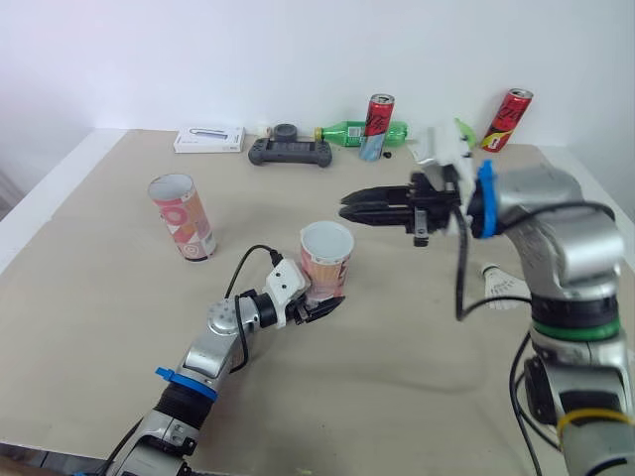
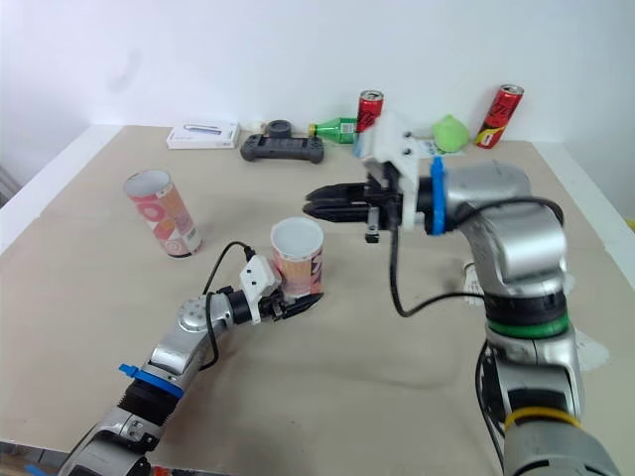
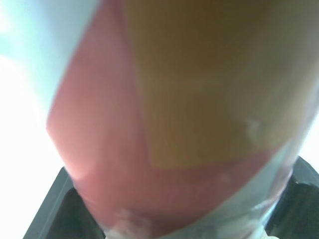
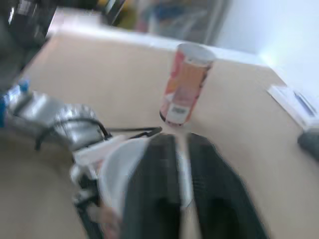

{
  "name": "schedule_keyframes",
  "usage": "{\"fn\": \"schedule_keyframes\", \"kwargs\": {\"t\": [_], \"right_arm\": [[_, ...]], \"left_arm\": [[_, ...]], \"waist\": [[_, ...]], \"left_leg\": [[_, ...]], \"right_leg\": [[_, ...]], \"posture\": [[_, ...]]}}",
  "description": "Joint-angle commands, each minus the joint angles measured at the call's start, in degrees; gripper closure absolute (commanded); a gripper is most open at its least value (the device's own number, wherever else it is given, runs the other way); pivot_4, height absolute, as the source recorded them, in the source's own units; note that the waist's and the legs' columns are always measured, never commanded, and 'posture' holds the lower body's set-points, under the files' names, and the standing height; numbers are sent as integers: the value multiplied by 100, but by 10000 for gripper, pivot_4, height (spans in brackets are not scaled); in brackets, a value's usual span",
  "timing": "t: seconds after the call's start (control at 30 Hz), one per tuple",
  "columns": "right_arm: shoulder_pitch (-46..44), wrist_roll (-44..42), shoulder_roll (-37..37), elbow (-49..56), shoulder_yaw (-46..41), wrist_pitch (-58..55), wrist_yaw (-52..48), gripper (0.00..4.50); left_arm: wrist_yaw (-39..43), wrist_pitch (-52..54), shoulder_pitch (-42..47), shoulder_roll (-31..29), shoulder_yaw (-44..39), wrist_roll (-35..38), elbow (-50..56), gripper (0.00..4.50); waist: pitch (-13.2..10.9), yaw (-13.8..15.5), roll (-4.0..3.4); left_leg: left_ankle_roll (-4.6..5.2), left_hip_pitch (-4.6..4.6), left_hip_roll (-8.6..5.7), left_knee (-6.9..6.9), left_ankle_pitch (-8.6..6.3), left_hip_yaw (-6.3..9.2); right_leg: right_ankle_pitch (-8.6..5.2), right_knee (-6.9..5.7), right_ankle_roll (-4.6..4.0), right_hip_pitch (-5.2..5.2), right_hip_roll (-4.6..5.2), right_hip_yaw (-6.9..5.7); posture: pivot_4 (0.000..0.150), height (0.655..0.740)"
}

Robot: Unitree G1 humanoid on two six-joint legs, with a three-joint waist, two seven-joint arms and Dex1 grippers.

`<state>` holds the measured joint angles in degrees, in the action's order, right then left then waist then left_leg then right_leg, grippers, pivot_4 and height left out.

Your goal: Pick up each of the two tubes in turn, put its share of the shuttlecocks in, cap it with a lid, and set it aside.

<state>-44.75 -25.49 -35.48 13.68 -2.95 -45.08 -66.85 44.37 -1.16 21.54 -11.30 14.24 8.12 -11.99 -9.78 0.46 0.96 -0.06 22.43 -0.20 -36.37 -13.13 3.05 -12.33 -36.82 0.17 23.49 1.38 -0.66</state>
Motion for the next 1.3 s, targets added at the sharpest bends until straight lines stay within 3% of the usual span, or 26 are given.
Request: {"fn": "schedule_keyframes", "kwargs": {"t": [0.03, 0.07, 0.1, 0.13, 0.17, 0.23, 0.37, 0.57, 0.73, 0.87, 1.03, 1.3], "right_arm": [[702, -706, 38, 772, -910, -628, 712, 20574], [1078, -825, 113, 1000, -1058, -703, 898, 17949], [1465, -947, 264, 1231, -1169, -761, 1138, 12658], [1811, -1017, 420, 1440, -1202, -756, 1341, 9755], [2141, -1003, 523, 1636, -1133, -649, 1502, 3906], [2675, -854, 602, 1917, -893, -368, 1666, 771], [3720, -97, 884, 1835, -158, 744, 2058, 771], [4063, 665, 1178, 1194, 738, 2008, 2250, 771], [3574, 1005, 1673, 215, 1198, 2738, 2411, 771], [3173, 1165, 2039, -410, 1476, 3068, 2435, 771], [2654, 1167, 2486, -1044, 1669, 3273, 2444, 771], [1912, 1389, 2933, -2261, 1874, 3784, 2304, 771]], "left_arm": [[21, 232, -90, -78, -112, 73, -113, 14672], [38, 246, -96, -103, -130, 97, -79, 14672], [85, 286, -111, -138, -136, 135, -36, 6314], [144, 329, -134, -176, -137, 172, 9, 4331], [192, 360, -156, -212, -142, 201, 48, 222], [272, 397, -189, -277, -178, 240, 107, 0], [501, 563, -388, -683, -414, 427, 544, 0], [666, 1173, -918, -1413, -1093, 1080, 1636, 0], [899, 1953, -1507, -2305, -1958, 1940, 2891, 0], [990, 2337, -1655, -2756, -2408, 2398, 3314, 0], [854, 2765, -1602, -2937, -2862, 2938, 3629, 0], [797, 2757, -1912, -3079, -2926, 2824, 3687, 0]], "waist": [[-7, -4, -10], [-7, -3, -3], [-11, -10, 1], [-14, -27, 1], [-16, -38, -1], [-24, -42, -16], [-28, -60, 8], [-54, -194, 25], [-87, -196, 43], [-94, -189, 37], [-101, -182, 49], [-101, -210, 49]], "left_leg": [[0, 1, -3, 0, 0, -2], [0, 0, -1, 0, 1, -3], [0, 0, 1, -1, 0, 1], [0, -2, 1, -2, 0, -1], [0, 1, 8, 3, 0, -6], [1, 0, 18, 8, -1, -16], [1, -2, 51, 14, -3, -17], [-22, 8, 99, 17, -17, -44], [-24, 14, 149, 18, -16, -42], [-25, 13, 174, 20, -16, -44], [-27, 12, 186, 27, -15, -45], [-29, 0, 206, 32, -14, -48]], "right_leg": [[1, 0, 2, 0, 0, -1], [2, 0, 3, -1, -1, -1], [2, 2, 5, -6, -9, -8], [1, 2, 7, -5, -12, -7], [2, 4, 8, 4, -16, -3], [3, 3, 9, 11, -31, -4], [-2, 3, 4, 15, -70, -2], [-8, -12, -9, 53, -115, 11], [-24, -16, -48, 72, -143, 8], [-28, -19, -67, 78, -167, 9], [-23, -25, -79, 82, -204, 19], [-5, -32, -110, 86, -216, 26]], "posture": [[1500, 7400], [1500, 7400], [1500, 7400], [1500, 7400], [1500, 7400], [1500, 7400], [1500, 7400], [1500, 7400], [1500, 7400], [1500, 7400], [1500, 7400], [1500, 7400]]}}
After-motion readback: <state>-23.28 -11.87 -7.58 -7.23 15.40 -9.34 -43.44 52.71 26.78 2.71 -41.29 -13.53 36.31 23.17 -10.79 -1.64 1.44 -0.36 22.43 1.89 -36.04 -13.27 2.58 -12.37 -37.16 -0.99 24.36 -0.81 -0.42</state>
